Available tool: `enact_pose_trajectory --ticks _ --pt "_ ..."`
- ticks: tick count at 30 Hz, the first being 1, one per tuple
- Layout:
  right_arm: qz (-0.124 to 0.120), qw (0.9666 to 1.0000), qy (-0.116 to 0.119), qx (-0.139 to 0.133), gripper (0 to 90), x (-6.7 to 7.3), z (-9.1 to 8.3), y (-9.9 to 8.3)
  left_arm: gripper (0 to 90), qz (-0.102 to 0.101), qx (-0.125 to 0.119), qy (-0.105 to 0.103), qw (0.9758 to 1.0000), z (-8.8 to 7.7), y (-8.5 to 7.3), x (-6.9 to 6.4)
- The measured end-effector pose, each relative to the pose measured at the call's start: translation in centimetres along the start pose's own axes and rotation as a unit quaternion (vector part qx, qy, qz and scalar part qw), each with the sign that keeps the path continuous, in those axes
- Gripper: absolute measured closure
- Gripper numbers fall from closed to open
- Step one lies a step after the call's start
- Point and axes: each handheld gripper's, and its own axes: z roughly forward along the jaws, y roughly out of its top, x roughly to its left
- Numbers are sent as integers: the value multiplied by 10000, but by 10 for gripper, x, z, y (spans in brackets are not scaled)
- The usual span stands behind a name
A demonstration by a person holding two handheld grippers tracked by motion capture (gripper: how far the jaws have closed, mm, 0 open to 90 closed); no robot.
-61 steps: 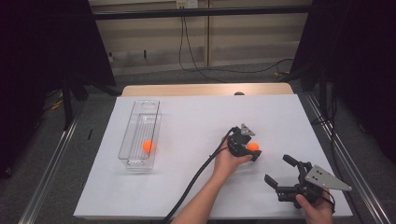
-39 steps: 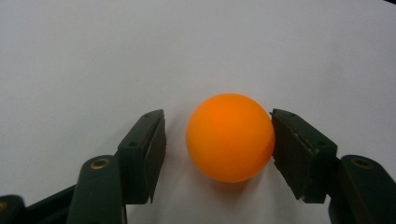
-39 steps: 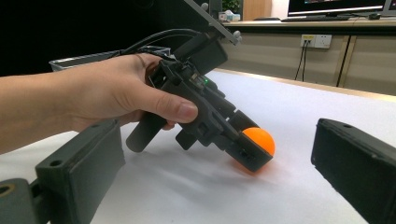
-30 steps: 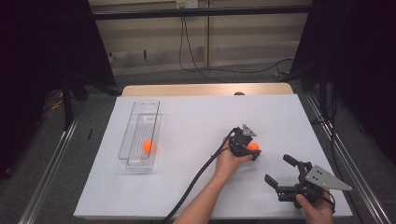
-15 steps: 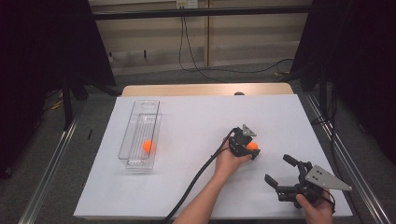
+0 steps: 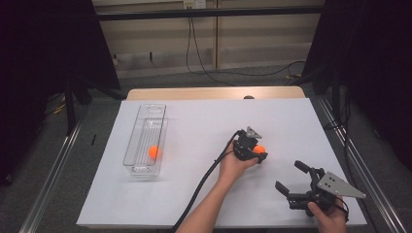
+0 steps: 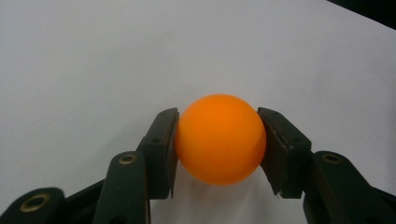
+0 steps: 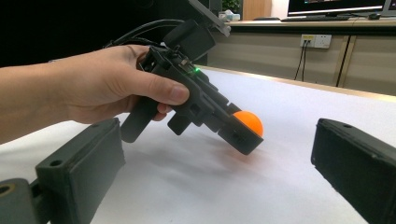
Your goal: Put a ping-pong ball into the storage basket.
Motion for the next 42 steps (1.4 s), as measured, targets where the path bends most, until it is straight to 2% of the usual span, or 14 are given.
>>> enact_pose_trajectory --ticks 6,21,29,38,42 --pt "-6 10000 2 1 18 0 0 0 509 -137 -25 0 9999 -7 -1 4" --pt "3 10000 -16 9 18 0 0 0 509 -255 -23 60 9997 -25 -6 14" --pt "-5 10000 -10 18 18 0 1 0 509 -185 21 93 9998 -30 -8 16" --pt "1 10000 -16 4 18 0 1 0 509 -157 59 -11 9999 -35 -11 15" --pt "2 10000 -14 9 18 0 1 0 509 -99 84 13 9999 -39 -11 16"
